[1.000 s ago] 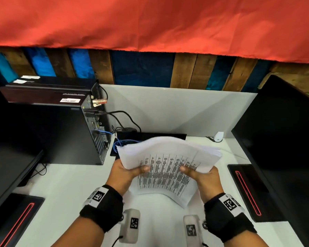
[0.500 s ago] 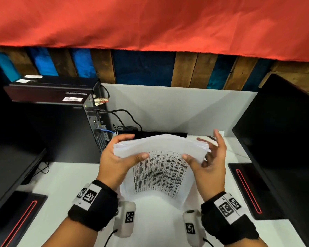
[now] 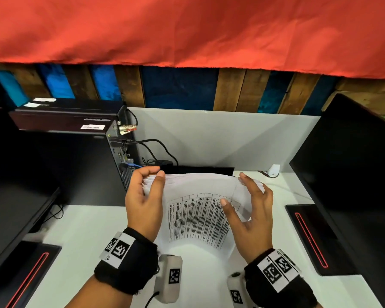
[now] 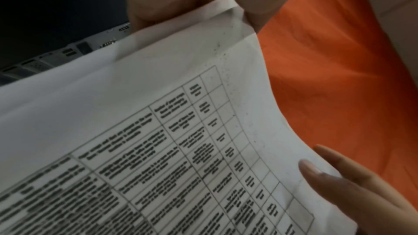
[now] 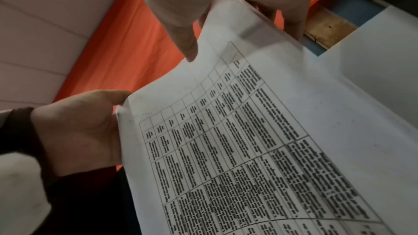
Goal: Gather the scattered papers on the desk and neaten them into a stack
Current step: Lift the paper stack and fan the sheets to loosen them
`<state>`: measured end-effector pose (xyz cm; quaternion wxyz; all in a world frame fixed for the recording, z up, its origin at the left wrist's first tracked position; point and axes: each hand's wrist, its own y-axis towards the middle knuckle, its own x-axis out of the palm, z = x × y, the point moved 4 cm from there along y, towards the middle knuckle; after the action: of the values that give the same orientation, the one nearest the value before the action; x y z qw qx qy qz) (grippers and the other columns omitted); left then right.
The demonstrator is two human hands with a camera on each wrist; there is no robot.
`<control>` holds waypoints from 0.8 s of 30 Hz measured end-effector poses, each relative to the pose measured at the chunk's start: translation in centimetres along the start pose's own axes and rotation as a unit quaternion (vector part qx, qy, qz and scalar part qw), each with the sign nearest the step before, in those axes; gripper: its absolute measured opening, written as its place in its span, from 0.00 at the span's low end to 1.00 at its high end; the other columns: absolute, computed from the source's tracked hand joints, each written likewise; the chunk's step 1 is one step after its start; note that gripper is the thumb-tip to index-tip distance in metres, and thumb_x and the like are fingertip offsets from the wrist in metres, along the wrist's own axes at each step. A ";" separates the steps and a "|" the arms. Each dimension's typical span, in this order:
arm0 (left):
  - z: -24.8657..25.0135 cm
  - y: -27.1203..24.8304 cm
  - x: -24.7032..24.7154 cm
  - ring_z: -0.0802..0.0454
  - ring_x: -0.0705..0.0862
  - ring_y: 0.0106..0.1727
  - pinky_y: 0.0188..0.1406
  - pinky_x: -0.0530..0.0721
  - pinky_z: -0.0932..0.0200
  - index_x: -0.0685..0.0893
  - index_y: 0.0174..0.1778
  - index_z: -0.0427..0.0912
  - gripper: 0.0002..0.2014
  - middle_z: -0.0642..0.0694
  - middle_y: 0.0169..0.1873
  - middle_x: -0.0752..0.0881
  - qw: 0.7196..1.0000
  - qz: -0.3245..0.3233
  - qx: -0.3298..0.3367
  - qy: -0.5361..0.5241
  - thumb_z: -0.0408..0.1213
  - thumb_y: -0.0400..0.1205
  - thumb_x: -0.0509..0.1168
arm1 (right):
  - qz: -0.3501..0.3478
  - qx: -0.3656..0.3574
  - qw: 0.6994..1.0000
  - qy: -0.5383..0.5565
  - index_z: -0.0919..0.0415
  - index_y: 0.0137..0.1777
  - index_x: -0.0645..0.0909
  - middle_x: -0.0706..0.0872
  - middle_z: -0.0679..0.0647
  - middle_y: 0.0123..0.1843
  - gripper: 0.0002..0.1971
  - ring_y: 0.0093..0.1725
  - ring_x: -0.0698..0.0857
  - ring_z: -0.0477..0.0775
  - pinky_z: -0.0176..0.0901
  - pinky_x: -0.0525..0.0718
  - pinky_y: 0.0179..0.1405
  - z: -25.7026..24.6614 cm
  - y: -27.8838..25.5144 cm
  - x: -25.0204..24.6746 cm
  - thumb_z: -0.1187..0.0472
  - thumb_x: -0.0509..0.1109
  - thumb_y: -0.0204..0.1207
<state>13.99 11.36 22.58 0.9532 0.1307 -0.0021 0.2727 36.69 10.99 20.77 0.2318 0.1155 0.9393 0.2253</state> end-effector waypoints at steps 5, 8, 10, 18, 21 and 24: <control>-0.4 -0.1 -0.1 0.41 0.87 0.55 0.59 0.84 0.43 0.80 0.55 0.51 0.10 0.40 0.51 0.88 0.999 -0.010 -0.026 -0.034 0.47 0.80 0.61 | 0.008 -0.004 1.000 0.030 0.26 0.66 0.65 0.72 0.46 0.64 0.27 0.72 0.74 0.45 0.50 0.75 0.73 -0.2 0.0 -0.1 0.47 0.73 0.72; -0.8 -0.2 -0.3 0.42 0.85 0.60 0.65 0.81 0.40 0.78 0.61 0.55 0.16 0.39 0.57 0.85 0.998 -0.023 -0.027 -0.047 0.54 0.79 0.61 | 0.014 0.001 0.999 0.042 0.28 0.68 0.65 0.73 0.44 0.64 0.27 0.70 0.75 0.44 0.54 0.77 0.71 -0.1 -0.1 0.0 0.43 0.70 0.71; -1.0 -0.5 -0.5 0.40 0.82 0.64 0.69 0.76 0.33 0.80 0.59 0.57 0.20 0.39 0.61 0.83 0.998 -0.035 -0.032 -0.050 0.62 0.76 0.61 | 0.018 0.011 0.998 0.057 0.27 0.68 0.64 0.73 0.44 0.66 0.28 0.70 0.75 0.43 0.56 0.78 0.70 -0.1 -0.2 0.1 0.42 0.70 0.70; -1.3 -1.0 -0.6 0.57 0.85 0.60 0.58 0.83 0.63 0.73 0.69 0.47 0.47 0.56 0.59 0.85 0.990 -0.114 -0.011 -0.082 0.68 0.57 0.75 | 0.040 0.076 0.979 0.186 0.31 0.76 0.57 0.74 0.46 0.74 0.40 0.76 0.74 0.49 0.52 0.71 0.78 0.3 0.0 0.0 0.40 0.72 0.66; -1.6 -1.5 -0.4 0.49 0.87 0.58 0.51 0.87 0.61 0.77 0.64 0.52 0.41 0.46 0.57 0.86 0.986 -0.132 -0.034 -0.100 0.64 0.56 0.79 | 0.005 0.097 0.978 0.187 0.39 0.79 0.60 0.73 0.48 0.78 0.43 0.78 0.72 0.50 0.60 0.69 0.79 0.8 -0.2 0.7 0.33 0.73 0.64; -1.9 -1.7 -0.2 0.46 0.87 0.60 0.51 0.87 0.60 0.76 0.66 0.48 0.41 0.43 0.59 0.86 0.985 -0.130 -0.043 -0.109 0.58 0.58 0.80 | 0.041 0.112 0.970 0.213 0.47 0.78 0.64 0.77 0.48 0.75 0.43 0.75 0.75 0.48 0.53 0.73 0.76 1.0 -0.2 0.5 0.33 0.73 0.65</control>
<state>14.51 10.34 20.35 0.9793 0.1179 -0.1006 0.1299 36.71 11.33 19.66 0.0025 0.1287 0.9807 0.1473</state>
